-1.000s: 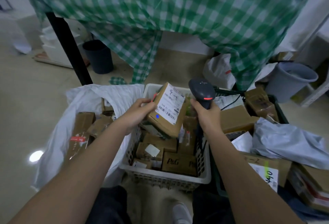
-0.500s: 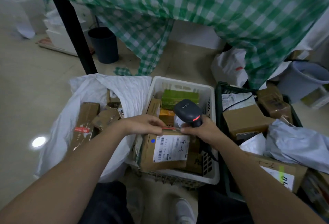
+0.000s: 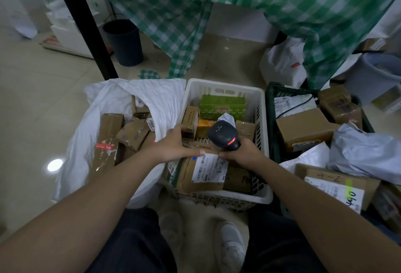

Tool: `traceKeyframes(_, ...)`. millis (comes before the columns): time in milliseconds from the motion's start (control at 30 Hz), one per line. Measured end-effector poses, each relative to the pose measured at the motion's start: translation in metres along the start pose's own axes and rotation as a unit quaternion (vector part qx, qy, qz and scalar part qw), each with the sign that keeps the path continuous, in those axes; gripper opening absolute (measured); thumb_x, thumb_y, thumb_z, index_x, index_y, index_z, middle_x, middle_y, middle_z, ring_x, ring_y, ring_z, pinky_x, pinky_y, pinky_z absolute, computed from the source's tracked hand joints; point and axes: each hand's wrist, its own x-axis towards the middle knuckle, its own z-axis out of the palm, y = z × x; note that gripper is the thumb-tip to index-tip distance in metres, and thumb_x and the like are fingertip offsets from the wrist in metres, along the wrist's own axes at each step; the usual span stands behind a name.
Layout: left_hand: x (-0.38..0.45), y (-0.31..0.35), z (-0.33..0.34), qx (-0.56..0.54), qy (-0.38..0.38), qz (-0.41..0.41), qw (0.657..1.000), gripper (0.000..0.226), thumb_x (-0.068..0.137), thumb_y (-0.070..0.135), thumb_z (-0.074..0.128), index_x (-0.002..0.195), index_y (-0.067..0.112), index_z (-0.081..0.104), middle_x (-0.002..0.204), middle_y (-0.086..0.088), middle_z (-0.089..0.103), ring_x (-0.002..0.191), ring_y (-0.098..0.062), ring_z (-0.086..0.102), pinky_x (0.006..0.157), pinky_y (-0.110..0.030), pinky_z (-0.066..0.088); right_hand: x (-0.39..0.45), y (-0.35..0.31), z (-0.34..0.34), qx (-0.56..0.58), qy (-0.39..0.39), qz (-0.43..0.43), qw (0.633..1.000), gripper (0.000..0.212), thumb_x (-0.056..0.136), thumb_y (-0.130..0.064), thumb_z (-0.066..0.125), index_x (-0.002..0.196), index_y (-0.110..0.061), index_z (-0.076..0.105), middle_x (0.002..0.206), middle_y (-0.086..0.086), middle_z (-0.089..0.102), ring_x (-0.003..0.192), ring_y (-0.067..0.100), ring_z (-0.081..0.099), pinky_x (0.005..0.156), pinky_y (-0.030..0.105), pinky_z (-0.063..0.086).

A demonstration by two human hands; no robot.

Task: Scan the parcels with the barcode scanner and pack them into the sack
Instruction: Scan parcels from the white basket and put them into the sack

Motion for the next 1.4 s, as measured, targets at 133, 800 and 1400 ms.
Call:
traceKeyframes(133,-0.002,-0.001,0.003,-0.078,-0.027,-0.051,0.995,0.116,0.07,0.036,0.084,0.151,0.014,0.005,0.155,-0.006,0.024,0.139,-0.023,0.03,0.102,-0.025,0.03,-0.004,0.002,0.001,0.012,0.015,0.001,1.0,0.043,0.078,-0.012,0.08,0.116,-0.013,0.06,0.099,-0.002,0.063,0.092,0.013,0.059,0.069,0.018,0.044)
traceKeyframes(800,0.004,0.023,0.014,-0.105,0.009,-0.053,0.993,0.067,0.08,0.045,0.071,0.137,0.022,0.045,0.134,-0.003,0.05,0.108,-0.016,0.055,0.087,-0.028,0.044,-0.002,0.008,-0.009,0.059,0.047,0.012,0.997,0.023,0.084,-0.011,0.073,0.104,-0.004,0.064,0.083,0.003,0.065,0.073,0.012,0.061,0.055,0.013,0.046)
traceKeyframes(1400,0.008,0.018,-0.004,-0.135,0.142,-0.009,0.981,0.074,0.075,0.044,0.077,0.134,0.023,0.037,0.134,-0.003,0.039,0.113,-0.019,0.046,0.091,-0.033,0.045,-0.021,-0.024,-0.041,0.061,0.097,-0.01,0.993,0.015,0.082,-0.02,0.075,0.088,-0.011,0.064,0.074,0.013,0.071,0.063,0.024,0.066,0.06,0.035,0.051)
